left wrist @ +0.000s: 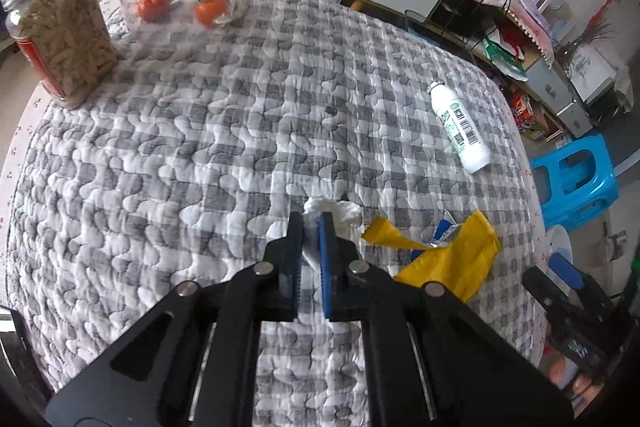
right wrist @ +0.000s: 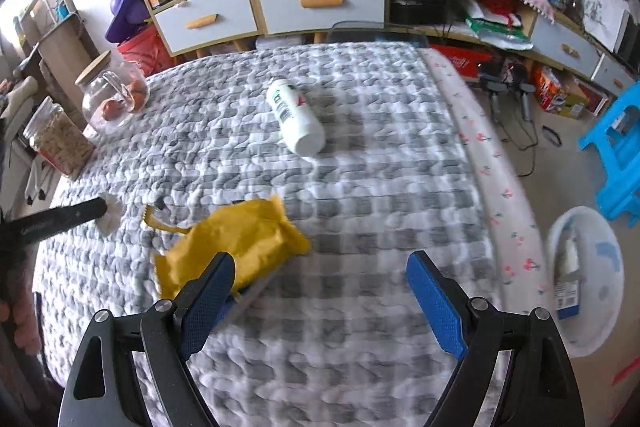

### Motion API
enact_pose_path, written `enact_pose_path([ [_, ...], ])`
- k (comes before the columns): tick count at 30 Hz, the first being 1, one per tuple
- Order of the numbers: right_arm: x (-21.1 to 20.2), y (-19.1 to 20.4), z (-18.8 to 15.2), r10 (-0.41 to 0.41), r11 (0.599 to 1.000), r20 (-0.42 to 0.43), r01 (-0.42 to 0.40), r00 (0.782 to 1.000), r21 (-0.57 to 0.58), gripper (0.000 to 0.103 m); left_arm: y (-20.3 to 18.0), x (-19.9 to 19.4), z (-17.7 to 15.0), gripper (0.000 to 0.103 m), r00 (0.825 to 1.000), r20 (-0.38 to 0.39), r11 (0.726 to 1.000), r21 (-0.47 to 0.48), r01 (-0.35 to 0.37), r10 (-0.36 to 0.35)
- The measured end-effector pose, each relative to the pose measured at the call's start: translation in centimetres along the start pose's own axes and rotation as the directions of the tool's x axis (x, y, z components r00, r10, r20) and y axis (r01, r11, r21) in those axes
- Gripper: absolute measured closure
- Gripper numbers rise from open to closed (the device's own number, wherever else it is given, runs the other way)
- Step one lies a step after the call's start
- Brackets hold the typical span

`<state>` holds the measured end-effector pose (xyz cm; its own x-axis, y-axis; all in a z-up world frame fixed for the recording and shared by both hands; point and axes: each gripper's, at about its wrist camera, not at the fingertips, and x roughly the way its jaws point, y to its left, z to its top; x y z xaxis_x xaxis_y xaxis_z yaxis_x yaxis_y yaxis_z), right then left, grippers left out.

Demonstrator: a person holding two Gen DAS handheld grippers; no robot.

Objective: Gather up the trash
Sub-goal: 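Grasp the crumpled white tissue with the left gripper while the right gripper grasps the yellow wrapper, then carry the yellow wrapper and white tissue to the bucket and open both grippers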

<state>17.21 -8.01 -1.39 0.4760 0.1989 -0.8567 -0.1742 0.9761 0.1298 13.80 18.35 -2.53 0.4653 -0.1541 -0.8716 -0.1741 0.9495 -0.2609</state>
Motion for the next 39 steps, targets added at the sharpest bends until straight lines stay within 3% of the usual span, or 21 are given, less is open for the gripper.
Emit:
enact_pose_path([
  [7, 2.9, 1.4, 0.7, 0.052, 0.998, -0.048, -0.050, 0.997, 0.047, 0.015, 0.2, -1.4, -0.3, 0.094, 1.000, 0.028, 1.000, 0.010, -0.006, 0.005],
  [10, 4.1, 2.3, 0.7, 0.050, 0.998, -0.070, -0.049, 0.996, 0.029, 0.025, 0.0, -1.4, -0.4, 0.094, 1.000, 0.027, 1.000, 0.022, -0.007, 0.006],
  [17, 5.7, 3.1, 0.5, -0.003, 1.000, -0.088, 0.001, 0.996, -0.024, 0.069, -0.6, -0.9, -0.8, 0.094, 1.000, 0.014, 0.999, 0.038, -0.013, 0.012],
  [21, 5.1, 3.0, 0.7, -0.013, 0.998, -0.074, 0.008, 0.997, -0.067, 0.088, -1.1, -0.9, -0.9, 0.094, 1.000, 0.016, 0.999, 0.048, -0.010, 0.010],
  [39, -1.1, -0.6, 1.4, 0.036, 0.999, 0.066, -0.038, 0.997, 0.024, 0.093, -1.8, -1.9, -1.2, 0.094, 0.999, 0.044, 0.999, 0.050, 0.001, -0.003],
])
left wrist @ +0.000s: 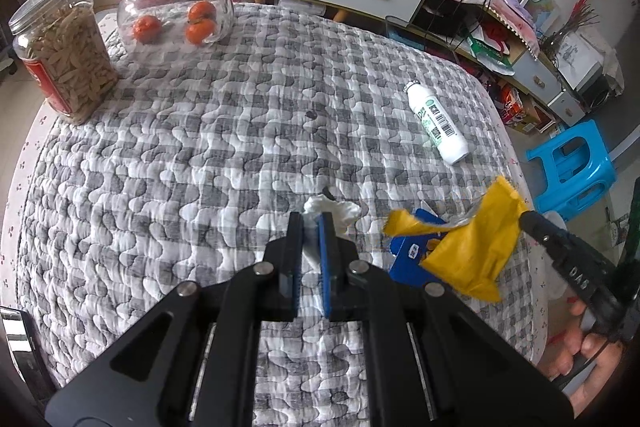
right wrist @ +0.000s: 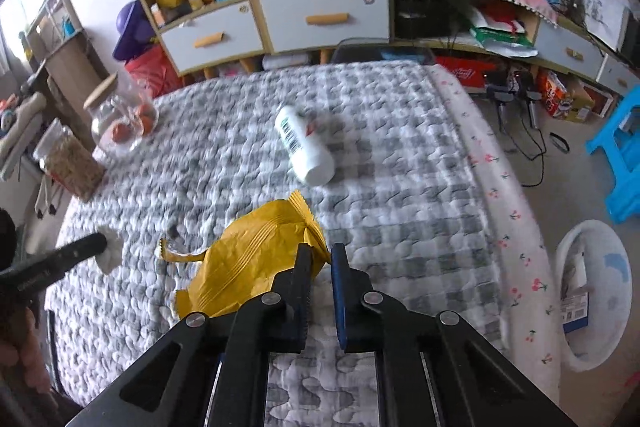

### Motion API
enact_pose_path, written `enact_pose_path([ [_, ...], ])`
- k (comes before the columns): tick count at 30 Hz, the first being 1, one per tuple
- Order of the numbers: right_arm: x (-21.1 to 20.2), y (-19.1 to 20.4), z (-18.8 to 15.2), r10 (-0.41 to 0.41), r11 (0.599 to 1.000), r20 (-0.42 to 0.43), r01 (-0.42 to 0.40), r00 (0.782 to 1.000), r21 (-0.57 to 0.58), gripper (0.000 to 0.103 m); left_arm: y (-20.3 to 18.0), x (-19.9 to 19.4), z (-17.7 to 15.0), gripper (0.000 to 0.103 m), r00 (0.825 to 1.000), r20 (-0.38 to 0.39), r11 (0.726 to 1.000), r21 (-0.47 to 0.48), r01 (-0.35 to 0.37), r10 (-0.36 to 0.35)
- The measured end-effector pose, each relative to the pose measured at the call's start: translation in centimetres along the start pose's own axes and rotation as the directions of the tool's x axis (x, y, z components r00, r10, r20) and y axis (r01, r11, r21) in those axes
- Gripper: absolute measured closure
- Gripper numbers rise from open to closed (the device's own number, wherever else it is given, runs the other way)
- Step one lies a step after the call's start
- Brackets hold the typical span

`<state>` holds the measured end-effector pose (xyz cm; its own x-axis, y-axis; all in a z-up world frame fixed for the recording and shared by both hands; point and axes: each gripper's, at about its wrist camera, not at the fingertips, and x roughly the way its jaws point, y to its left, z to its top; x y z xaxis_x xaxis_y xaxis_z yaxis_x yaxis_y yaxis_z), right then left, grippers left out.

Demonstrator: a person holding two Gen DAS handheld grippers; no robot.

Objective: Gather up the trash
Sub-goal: 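Carry the yellow wrapper and white tissue to the bucket and open both grippers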

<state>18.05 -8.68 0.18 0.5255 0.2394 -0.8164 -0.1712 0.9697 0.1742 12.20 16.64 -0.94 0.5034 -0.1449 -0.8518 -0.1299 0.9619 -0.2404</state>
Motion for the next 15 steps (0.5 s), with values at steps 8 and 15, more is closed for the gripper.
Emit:
enact_pose_path([
  [8, -2.3, -3.6, 0.3, -0.038, 0.998, 0.041, 0.036, 0.998, 0.048, 0.093, -1.8, -0.5, -0.2, 0.094, 1.000, 0.016, 0.999, 0.031, 0.013, -0.013],
  [15, -4.6, -9.2, -0.5, -0.101, 0.989, 0.061, 0.094, 0.993, 0.111, 0.093, -3.9, -0.4, -0.5, 0.094, 0.999, 0.020, 0.997, 0.071, 0.027, -0.028],
])
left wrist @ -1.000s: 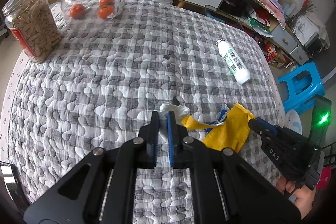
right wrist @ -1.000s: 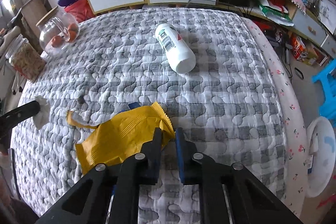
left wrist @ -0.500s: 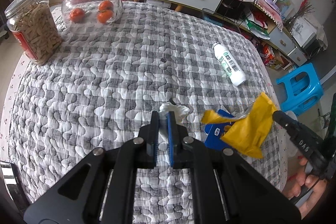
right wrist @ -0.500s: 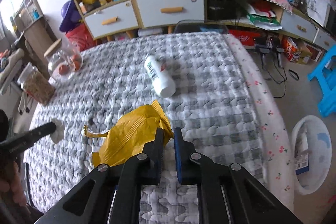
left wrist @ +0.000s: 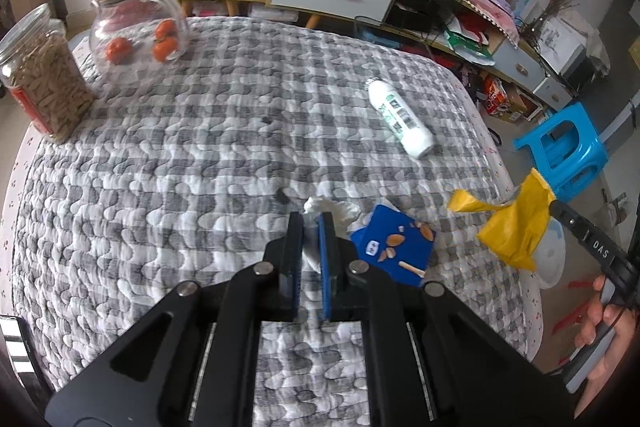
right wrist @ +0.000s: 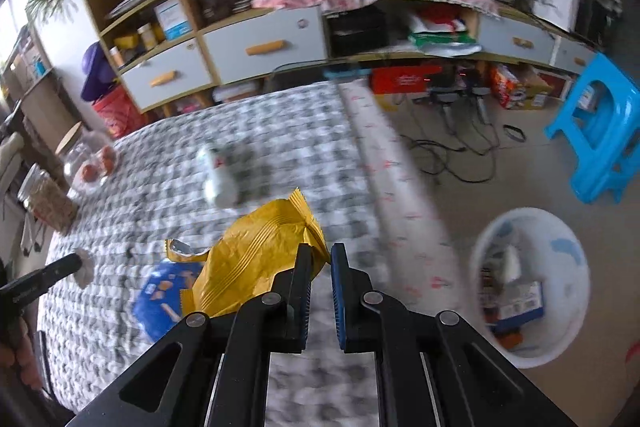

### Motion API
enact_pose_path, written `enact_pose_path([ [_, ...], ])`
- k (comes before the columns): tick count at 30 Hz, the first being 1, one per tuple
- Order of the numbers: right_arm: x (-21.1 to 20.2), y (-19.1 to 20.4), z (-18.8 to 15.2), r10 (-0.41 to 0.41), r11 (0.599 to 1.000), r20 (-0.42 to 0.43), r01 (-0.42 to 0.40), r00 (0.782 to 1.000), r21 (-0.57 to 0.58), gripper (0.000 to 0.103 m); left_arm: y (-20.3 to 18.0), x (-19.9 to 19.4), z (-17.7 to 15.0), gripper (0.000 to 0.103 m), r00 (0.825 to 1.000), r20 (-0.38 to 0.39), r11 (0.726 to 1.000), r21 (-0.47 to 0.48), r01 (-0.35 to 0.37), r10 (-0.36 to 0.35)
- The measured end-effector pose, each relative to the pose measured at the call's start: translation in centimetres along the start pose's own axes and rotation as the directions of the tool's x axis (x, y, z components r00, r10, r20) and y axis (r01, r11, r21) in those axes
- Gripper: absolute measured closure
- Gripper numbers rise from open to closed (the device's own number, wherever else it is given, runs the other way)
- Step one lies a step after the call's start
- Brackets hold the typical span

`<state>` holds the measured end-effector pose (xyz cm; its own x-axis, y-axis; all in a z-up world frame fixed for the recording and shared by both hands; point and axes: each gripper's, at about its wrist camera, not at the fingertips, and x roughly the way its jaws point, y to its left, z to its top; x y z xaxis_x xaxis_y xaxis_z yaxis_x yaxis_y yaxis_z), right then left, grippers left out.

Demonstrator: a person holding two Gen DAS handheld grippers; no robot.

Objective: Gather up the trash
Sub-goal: 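Carry the yellow wrapper and white tissue to the bucket and open both grippers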

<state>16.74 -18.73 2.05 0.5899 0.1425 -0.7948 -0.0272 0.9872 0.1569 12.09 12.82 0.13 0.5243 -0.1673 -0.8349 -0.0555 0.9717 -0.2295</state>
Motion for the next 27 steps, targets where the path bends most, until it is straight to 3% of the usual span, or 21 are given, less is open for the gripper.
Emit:
enact_pose_path([
  [13, -3.8, -12.5, -2.2, -0.127, 0.979, 0.017, 0.123, 0.992, 0.161, 0.093, -5.6, 1.4, -0.5, 0.094, 0.999, -0.020, 0.997, 0.072, 0.039, -0.038],
  [27, -5.4, -23.0, -4.3, -0.246, 0.915, -0.023, 0.240, 0.969, 0.325, 0.093, -16.8, 3.8, -1.7, 0.094, 0.991, -0.078, 0.968, 0.220, 0.119, -0.105],
])
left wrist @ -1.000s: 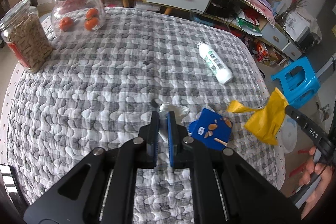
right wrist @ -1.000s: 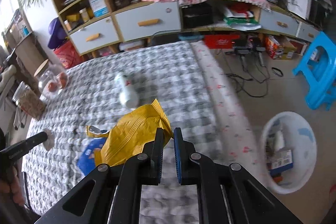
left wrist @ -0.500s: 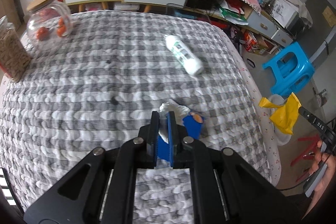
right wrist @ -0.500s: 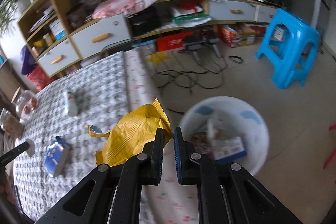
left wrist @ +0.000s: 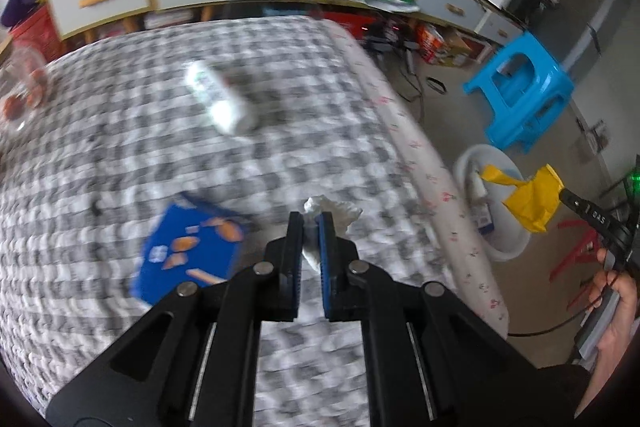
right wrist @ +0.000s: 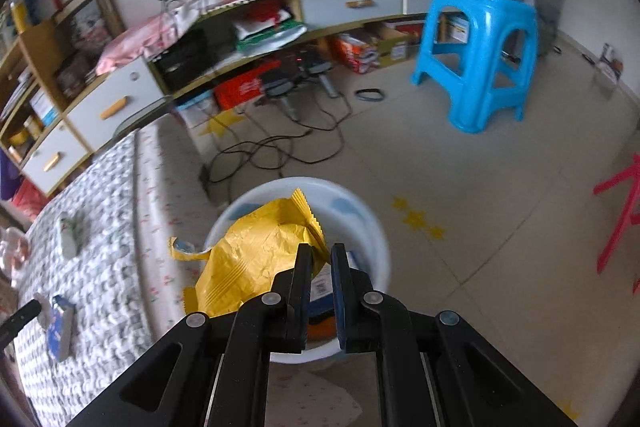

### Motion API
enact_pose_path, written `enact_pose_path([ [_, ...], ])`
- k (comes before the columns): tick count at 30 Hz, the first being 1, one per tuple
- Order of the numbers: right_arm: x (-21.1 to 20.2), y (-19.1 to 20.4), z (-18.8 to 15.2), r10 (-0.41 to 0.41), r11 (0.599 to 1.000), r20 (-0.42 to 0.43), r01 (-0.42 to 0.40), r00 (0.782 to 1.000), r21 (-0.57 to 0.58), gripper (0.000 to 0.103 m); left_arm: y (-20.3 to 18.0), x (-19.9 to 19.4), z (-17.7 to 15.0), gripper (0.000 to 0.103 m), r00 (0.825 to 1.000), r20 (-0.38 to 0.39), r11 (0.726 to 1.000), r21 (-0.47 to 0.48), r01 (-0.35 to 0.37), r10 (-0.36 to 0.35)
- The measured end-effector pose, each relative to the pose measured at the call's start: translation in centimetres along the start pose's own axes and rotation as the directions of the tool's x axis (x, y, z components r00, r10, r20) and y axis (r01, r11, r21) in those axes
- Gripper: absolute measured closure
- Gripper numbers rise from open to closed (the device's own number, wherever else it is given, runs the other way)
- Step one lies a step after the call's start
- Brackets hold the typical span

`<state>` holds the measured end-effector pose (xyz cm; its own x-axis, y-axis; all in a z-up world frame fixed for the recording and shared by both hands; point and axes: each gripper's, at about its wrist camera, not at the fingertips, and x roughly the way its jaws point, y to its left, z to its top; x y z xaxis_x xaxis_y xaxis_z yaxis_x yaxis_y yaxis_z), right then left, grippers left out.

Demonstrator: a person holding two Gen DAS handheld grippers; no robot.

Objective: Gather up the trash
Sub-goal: 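Carry the yellow wrapper and white tissue to the bucket and open both grippers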

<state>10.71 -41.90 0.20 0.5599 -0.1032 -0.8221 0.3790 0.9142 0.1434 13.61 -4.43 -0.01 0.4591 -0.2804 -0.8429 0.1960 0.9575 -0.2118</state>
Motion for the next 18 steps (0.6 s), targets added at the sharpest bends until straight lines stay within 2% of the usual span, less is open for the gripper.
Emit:
enact_pose_path([
  [5, 0.6, -2.1, 0.2, 0.002, 0.999, -0.018, -0.002, 1.000, 0.045, 0.089, -4.5, 1.5, 0.3, 0.094, 0.999, -0.015, 0.997, 0.060, 0.041, -0.041],
  [7, 1.0, -2.8, 0.3, 0.017, 0.998, -0.035, -0.015, 0.999, 0.059, 0.081, -6.2, 2.2, 0.4, 0.094, 0.998, -0.021, 0.995, 0.083, 0.060, -0.058],
  [9, 1.1, -3.4, 0.2, 0.017, 0.997, -0.037, -0.014, 0.999, 0.073, 0.048, -8.2, 2.9, 0.4, 0.094, 0.997, -0.028, 0.991, 0.111, 0.076, -0.073],
  [10, 0.8, -3.7, 0.1, 0.016, 0.997, -0.024, -0.014, 1.000, 0.079, 0.044, -9.1, 3.3, 0.4, 0.094, 0.996, -0.034, 0.988, 0.126, 0.086, -0.082],
  [18, 0.2, -5.6, 0.1, 0.015, 0.997, -0.014, -0.014, 1.000, 0.082, 0.044, -15.3, 6.7, 0.5, 0.094, 0.989, -0.063, 0.963, 0.228, 0.144, -0.133],
])
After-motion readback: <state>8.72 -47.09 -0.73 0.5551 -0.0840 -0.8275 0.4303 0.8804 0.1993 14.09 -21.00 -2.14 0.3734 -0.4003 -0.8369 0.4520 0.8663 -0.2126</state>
